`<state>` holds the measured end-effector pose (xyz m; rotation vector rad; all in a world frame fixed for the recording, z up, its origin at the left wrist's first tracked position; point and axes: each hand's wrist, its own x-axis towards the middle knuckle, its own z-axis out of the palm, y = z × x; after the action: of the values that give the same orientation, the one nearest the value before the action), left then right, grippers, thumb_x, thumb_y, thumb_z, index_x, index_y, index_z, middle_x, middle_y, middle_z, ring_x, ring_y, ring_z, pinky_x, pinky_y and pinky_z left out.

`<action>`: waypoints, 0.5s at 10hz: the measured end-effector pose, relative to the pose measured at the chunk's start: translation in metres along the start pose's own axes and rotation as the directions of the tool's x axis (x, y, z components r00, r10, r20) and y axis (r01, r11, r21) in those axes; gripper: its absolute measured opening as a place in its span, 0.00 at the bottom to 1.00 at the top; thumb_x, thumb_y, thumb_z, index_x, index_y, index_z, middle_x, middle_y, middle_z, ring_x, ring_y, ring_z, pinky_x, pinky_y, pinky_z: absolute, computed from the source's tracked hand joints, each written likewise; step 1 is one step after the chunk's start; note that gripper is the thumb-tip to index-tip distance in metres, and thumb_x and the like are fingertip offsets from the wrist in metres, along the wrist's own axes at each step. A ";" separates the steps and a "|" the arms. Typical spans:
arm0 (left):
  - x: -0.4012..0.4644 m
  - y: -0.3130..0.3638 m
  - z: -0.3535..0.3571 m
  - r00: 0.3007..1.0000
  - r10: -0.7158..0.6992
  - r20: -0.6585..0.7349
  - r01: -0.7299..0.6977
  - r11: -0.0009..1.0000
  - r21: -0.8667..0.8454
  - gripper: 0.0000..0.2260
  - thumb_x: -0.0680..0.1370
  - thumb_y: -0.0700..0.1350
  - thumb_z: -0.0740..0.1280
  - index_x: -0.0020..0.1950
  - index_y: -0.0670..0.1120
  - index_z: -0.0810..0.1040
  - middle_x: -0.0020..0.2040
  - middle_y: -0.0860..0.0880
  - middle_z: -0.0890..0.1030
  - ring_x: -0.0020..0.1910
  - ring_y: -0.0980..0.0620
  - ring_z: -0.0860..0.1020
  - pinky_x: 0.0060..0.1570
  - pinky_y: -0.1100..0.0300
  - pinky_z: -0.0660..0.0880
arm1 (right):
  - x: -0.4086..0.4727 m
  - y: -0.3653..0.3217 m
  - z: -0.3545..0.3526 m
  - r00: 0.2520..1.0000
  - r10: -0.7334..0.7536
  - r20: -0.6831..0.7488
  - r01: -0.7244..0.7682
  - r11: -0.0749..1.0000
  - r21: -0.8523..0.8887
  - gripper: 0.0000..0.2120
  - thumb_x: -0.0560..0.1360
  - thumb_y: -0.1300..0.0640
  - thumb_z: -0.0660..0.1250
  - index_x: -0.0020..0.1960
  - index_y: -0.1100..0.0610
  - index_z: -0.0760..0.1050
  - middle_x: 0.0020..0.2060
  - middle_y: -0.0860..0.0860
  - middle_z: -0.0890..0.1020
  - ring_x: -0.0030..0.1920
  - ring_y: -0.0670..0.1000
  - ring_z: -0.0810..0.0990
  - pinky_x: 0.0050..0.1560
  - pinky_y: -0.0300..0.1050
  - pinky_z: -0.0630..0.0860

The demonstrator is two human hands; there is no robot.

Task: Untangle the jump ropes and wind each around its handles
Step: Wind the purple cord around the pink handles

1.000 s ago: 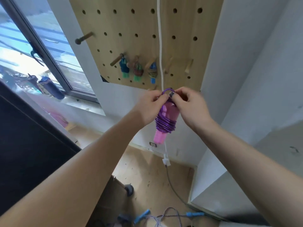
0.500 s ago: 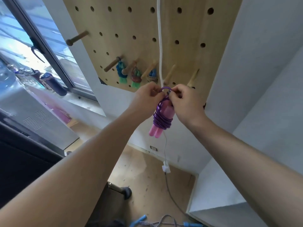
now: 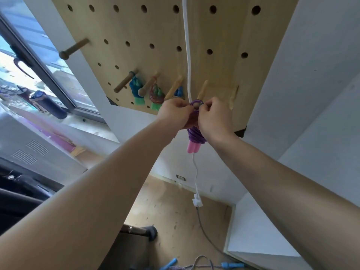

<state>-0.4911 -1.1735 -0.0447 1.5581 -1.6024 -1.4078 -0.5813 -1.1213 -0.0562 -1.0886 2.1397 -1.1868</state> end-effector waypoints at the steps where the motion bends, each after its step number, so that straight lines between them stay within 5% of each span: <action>1: 0.004 0.003 -0.002 1.000 -0.016 -0.005 0.016 0.998 -0.057 0.07 0.82 0.42 0.66 0.53 0.42 0.83 0.50 0.41 0.85 0.49 0.46 0.86 0.49 0.54 0.84 | 0.005 -0.004 0.005 0.998 0.059 -0.016 -0.058 0.997 0.052 0.10 0.84 0.53 0.56 0.57 0.57 0.73 0.42 0.48 0.76 0.46 0.50 0.77 0.44 0.43 0.73; 3: 0.026 0.017 0.008 1.000 -0.018 -0.018 0.014 0.981 -0.191 0.11 0.81 0.36 0.62 0.59 0.37 0.81 0.53 0.39 0.84 0.50 0.43 0.84 0.51 0.52 0.83 | 0.025 -0.017 0.008 0.972 0.234 0.004 -0.230 0.952 0.200 0.08 0.83 0.56 0.56 0.57 0.55 0.73 0.39 0.46 0.75 0.36 0.45 0.74 0.31 0.40 0.67; 4: 0.034 0.026 0.013 0.999 -0.045 -0.004 0.043 0.974 -0.222 0.09 0.82 0.32 0.59 0.55 0.37 0.79 0.56 0.38 0.82 0.48 0.45 0.81 0.55 0.54 0.81 | 0.034 -0.030 0.013 0.935 0.354 0.023 -0.339 0.871 0.357 0.12 0.83 0.58 0.58 0.60 0.62 0.75 0.50 0.54 0.83 0.48 0.55 0.82 0.42 0.47 0.78; 5: 0.040 0.031 0.018 0.998 -0.059 -0.012 0.056 0.984 -0.169 0.09 0.82 0.36 0.61 0.54 0.37 0.81 0.56 0.41 0.82 0.54 0.44 0.81 0.61 0.49 0.79 | 0.047 -0.035 0.012 0.891 0.443 0.095 -0.441 0.798 0.412 0.17 0.85 0.57 0.55 0.67 0.66 0.72 0.63 0.61 0.80 0.59 0.58 0.80 0.47 0.48 0.76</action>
<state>-0.5292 -1.2109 -0.0353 1.5232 -1.3991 -1.5141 -0.5854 -1.1766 -0.0333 -0.3608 1.8626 -1.3269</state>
